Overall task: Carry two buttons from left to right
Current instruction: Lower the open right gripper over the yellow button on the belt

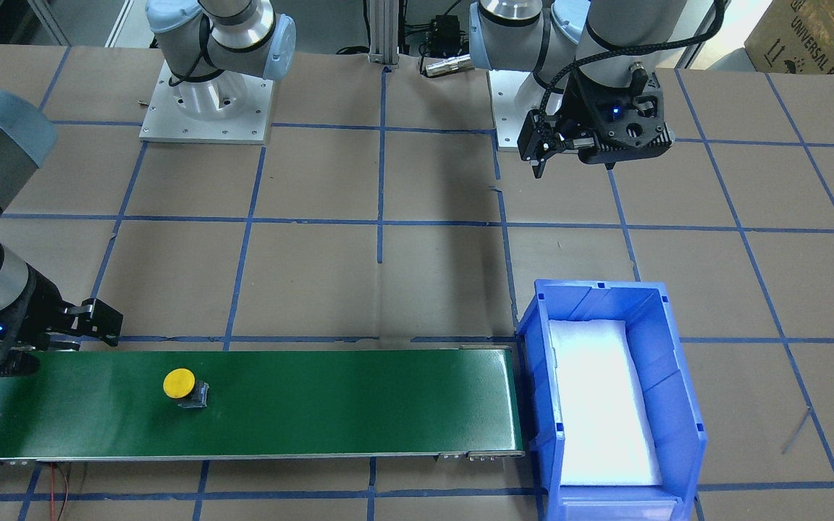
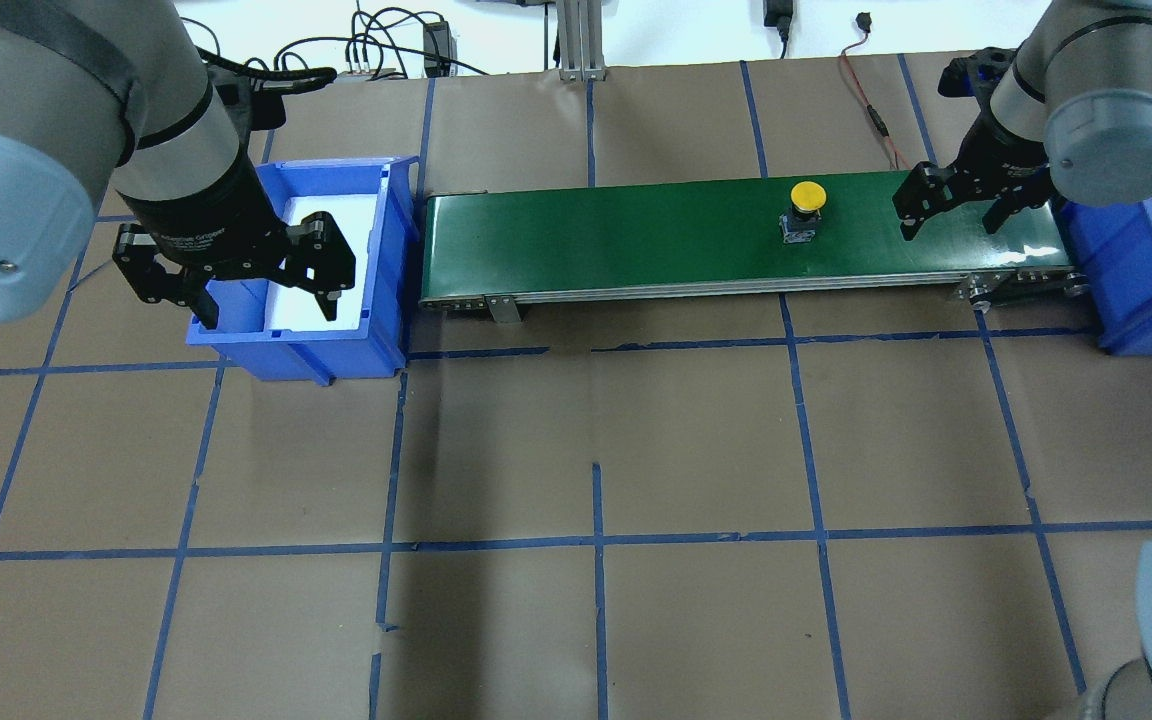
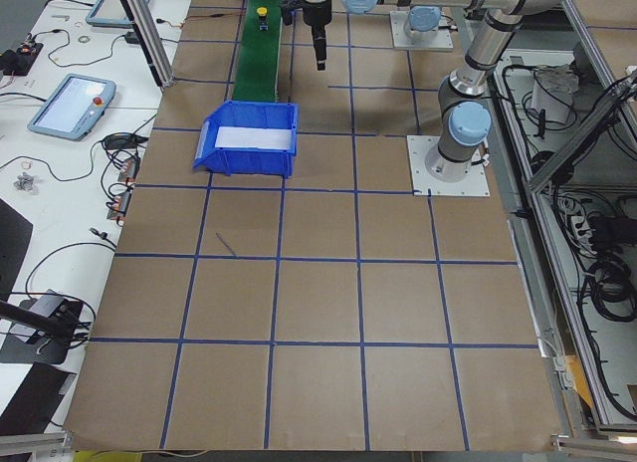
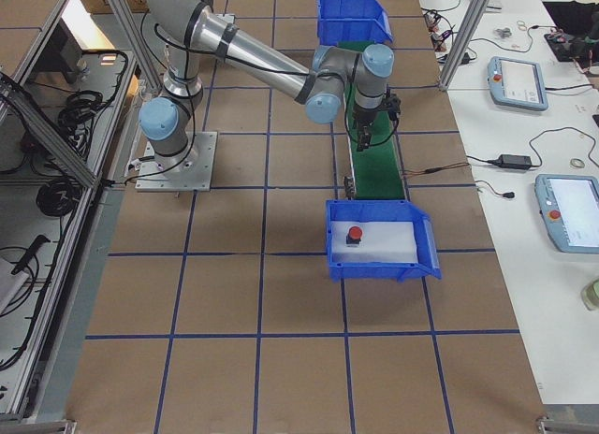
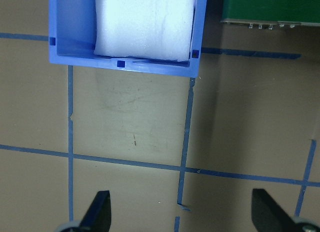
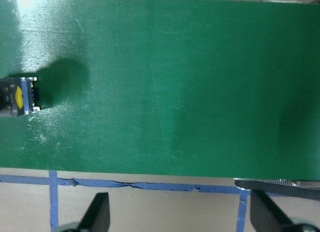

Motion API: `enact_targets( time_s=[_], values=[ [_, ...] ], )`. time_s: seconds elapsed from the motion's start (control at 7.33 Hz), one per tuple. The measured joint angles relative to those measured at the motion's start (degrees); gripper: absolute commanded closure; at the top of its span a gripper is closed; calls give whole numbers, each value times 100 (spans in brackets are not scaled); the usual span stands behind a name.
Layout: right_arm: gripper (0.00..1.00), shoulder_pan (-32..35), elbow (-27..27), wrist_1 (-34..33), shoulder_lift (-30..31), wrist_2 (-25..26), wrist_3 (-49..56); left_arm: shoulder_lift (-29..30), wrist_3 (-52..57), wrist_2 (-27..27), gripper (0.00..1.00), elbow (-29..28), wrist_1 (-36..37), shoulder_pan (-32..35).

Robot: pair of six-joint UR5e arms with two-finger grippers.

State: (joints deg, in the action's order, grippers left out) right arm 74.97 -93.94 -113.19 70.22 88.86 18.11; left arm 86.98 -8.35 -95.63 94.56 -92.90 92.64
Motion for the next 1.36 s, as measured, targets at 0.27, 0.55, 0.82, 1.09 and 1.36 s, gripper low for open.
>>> enact_targets(
  time_s=[0.27, 0.55, 0.82, 1.09, 1.36],
  values=[
    [0, 3, -1, -1, 13, 0, -12, -2, 0, 0, 0, 1, 0, 0],
    [0, 28, 6, -3, 70, 0, -33, -2, 0, 0, 0, 1, 0, 0],
    [0, 112, 16, -9, 138, 2, -48, -3, -4, 0, 0, 1, 0, 0],
    [0, 145, 43, -16, 140, 6, -52, 0, -1, 0, 0, 1, 0, 2],
    [0, 149, 56, -168, 117, 1, -73, 1, 0, 0, 0, 1, 0, 3]
  ],
)
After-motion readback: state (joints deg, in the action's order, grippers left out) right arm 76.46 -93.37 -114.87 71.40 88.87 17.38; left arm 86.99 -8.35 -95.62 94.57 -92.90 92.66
